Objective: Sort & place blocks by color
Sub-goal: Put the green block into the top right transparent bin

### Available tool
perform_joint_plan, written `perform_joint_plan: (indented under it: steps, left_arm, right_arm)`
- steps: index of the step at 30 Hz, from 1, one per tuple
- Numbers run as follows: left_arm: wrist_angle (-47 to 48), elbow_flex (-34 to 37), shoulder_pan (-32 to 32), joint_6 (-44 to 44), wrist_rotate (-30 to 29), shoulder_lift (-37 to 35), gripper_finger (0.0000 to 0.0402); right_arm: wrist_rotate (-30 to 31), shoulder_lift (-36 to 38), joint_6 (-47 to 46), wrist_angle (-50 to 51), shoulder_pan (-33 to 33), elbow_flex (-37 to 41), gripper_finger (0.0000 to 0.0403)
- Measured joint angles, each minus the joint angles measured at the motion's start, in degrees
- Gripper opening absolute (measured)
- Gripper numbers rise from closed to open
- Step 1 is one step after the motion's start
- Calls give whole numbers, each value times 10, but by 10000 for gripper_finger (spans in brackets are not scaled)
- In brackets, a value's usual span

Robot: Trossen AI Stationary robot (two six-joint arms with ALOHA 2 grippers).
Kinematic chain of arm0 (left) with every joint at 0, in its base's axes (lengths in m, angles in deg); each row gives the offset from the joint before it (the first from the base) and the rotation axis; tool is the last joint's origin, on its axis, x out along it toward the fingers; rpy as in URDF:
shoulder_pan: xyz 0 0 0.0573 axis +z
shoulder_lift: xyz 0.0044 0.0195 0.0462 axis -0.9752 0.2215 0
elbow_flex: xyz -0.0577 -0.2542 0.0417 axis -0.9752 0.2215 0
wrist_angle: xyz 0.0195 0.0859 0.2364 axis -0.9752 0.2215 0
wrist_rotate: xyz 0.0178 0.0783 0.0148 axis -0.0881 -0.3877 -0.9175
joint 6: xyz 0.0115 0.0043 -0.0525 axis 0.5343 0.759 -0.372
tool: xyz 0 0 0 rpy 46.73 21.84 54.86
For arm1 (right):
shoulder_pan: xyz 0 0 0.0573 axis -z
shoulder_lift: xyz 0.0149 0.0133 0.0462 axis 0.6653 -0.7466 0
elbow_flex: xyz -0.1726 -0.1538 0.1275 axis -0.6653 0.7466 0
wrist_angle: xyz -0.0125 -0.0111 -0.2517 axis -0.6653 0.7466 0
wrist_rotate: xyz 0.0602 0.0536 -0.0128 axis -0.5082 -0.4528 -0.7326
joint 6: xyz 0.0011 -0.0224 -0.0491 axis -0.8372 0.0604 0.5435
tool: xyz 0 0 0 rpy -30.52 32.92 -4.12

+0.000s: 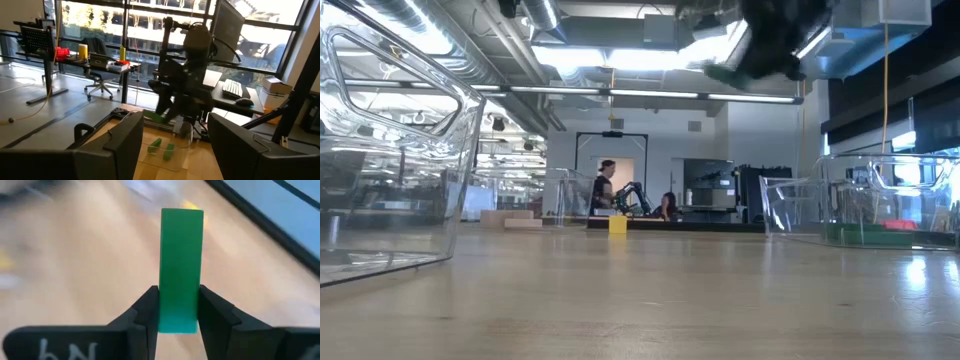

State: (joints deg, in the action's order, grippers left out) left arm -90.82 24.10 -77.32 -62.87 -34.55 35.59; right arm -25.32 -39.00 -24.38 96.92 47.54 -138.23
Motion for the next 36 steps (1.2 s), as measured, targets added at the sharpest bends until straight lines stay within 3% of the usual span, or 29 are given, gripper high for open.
perform_joint_plan:
  steps: [4, 8, 16, 22, 30, 36]
  left_arm:
    - [0, 0, 0, 0, -2, 0, 213]
    - [0, 0, 0, 0, -2, 0, 213]
    - [0, 0, 0, 1, -18, 0, 213]
    - [0, 0, 0, 0, -19, 0, 213]
    - [0, 0, 0, 0, -20, 0, 213]
    - [-1, 0, 0, 0, -20, 0, 213]
  right_arm:
    - [56, -2, -23, 234, 61, -49, 104]
    - [47, -2, -52, 342, 130, -19, 104]
    - [-45, -12, -37, 256, 264, 129, 104]
    - [-76, -63, -30, 176, 344, 160, 104]
    - [-86, -150, -18, 145, 372, 160, 105]
    - [-82, -152, -16, 145, 372, 159, 170]
